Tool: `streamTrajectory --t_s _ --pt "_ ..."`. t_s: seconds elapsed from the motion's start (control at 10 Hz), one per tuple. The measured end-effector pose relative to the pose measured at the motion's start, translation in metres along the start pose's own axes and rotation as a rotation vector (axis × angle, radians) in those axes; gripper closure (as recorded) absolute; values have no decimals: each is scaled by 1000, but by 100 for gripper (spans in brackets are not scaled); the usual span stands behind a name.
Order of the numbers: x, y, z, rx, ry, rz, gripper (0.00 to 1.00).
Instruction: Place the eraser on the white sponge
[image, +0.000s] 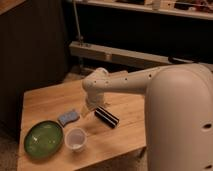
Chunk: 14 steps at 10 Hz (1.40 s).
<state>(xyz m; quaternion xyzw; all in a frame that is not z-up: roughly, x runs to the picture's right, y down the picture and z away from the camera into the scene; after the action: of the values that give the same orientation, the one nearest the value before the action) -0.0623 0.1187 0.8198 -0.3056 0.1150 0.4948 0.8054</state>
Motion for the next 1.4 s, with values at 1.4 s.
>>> streamTrajectory --t_s 1.4 --pt "38 -18 39 -51 92 -138 29"
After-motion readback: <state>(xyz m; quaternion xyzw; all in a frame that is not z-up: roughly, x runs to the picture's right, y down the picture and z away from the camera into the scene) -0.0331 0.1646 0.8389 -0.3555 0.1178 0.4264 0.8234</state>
